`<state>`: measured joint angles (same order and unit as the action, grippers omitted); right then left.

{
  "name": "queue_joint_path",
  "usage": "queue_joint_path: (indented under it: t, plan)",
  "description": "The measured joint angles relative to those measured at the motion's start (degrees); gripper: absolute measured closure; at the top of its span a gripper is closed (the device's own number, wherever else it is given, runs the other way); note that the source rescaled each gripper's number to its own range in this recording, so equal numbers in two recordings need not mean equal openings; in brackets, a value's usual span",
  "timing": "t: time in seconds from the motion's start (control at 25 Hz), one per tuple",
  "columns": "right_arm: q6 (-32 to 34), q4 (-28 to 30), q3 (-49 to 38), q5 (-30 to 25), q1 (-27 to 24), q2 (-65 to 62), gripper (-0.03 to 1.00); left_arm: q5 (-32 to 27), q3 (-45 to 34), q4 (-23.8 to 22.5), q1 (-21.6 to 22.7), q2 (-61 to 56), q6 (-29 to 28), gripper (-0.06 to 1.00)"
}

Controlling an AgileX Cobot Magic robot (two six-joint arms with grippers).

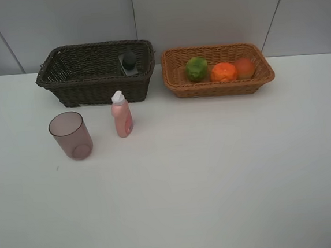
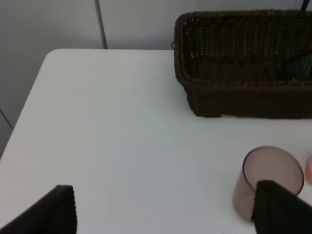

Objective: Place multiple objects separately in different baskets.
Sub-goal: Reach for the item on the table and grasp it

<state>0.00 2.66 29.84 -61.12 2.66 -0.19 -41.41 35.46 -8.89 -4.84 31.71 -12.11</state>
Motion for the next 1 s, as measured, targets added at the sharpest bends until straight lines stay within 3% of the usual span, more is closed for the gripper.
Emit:
queue_joint_path:
  t: [0.28,0.56,1.0]
  plan:
    - [0.0,0.0,0.0,0.0,0.0,0.0,0.17,4.7,5.1,0.2,-1.7,24.6,-0.7,0.02]
    - [0.0,0.0,0.0,0.0,0.0,0.0,0.17,1.4,15.5,3.8,-8.1,47.1,4.8,0.02]
    - [0.0,0.0,0.0,0.0,0.0,0.0,0.17,-2.3,19.1,7.3,-10.6,57.8,6.2,0.02]
